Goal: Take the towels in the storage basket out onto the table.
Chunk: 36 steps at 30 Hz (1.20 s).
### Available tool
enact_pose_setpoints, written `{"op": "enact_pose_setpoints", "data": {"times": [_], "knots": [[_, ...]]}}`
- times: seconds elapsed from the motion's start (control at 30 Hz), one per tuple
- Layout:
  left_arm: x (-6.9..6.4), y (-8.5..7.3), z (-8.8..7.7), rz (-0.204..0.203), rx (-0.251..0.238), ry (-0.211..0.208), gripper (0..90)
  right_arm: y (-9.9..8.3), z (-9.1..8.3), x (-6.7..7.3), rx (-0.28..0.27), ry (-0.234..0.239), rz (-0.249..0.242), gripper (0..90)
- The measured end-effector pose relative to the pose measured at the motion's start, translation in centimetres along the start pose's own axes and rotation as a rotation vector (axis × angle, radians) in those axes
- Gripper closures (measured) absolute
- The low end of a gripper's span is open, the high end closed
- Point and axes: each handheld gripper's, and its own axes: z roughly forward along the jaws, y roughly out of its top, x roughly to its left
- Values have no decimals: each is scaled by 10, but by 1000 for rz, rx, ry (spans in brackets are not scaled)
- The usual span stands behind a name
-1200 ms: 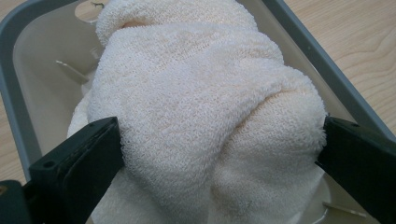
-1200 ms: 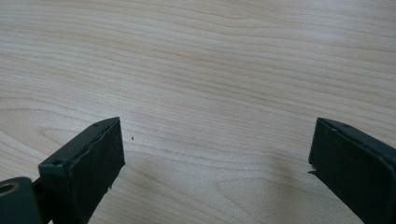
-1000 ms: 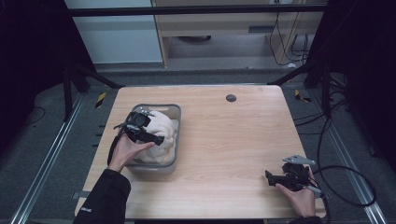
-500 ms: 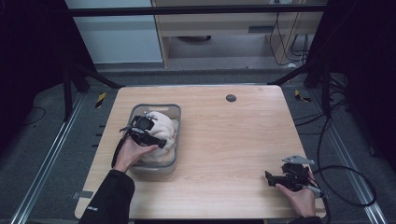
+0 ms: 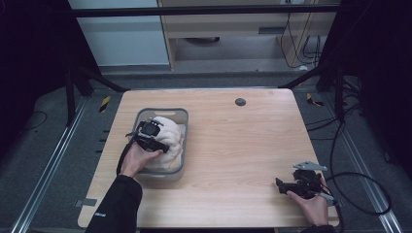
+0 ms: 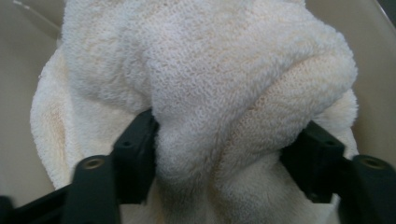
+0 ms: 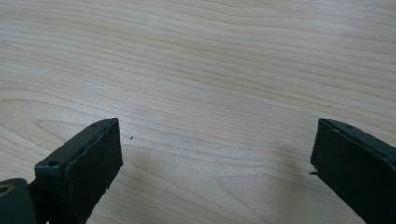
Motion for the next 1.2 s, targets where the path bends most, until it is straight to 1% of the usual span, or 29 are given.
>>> {"op": "enact_pose_setpoints", "data": {"times": [0.03,0.1,0.17,0.27,0.33,0.37,0.43,0.47,0.57,0.6,0.67,0.77,0.8,0.83,0.87,0.93,1.03,1.07,1.1,1.17,1.2], "knots": [[0,0,-1,-9,2,-4,391,0,0,0,0,0,1,24],[2,-1,-1,-17,1,-11,468,0,0,0,2,2,0,24],[3,-2,-3,-18,0,-18,526,0,0,1,3,5,4,24],[4,-3,-5,-15,-7,-19,575,0,0,1,5,8,4,25],[4,-4,-6,-10,-19,-20,595,0,0,0,5,9,3,25],[4,-6,-8,-12,-35,-20,605,0,0,0,5,8,3,26],[5,-7,-12,-11,-51,-23,621,0,0,0,4,8,3,27],[5,-7,-12,-11,-51,-23,628,0,0,0,4,8,3,27],[6,-9,-24,-13,-81,-27,637,0,0,0,6,10,1,27],[6,-10,-32,-12,-106,-31,642,0,1,0,7,9,-2,27],[7,-10,-42,-17,-128,-42,646,0,1,0,8,8,-1,27],[6,-8,-56,-14,-150,-42,648,0,0,0,6,8,-1,27],[5,-7,-62,-14,-165,-41,649,0,0,0,6,8,-1,27],[5,-7,-62,-14,-165,-41,649,0,0,0,6,8,-2,27],[5,-5,-76,-7,-188,-40,650,0,0,0,6,9,1,27],[5,-3,-85,-4,-199,-39,650,0,0,0,4,9,2,28],[6,0,-101,3,-214,-26,650,0,0,0,3,9,2,27],[6,0,-101,3,-214,-26,650,0,0,0,4,9,-1,27],[7,2,-112,8,-222,-16,650,0,0,0,5,10,1,27],[8,4,-122,14,-230,-7,651,0,0,0,5,10,0,27],[8,4,-122,14,-230,-7,651,0,0,0,5,10,0,27]]}}
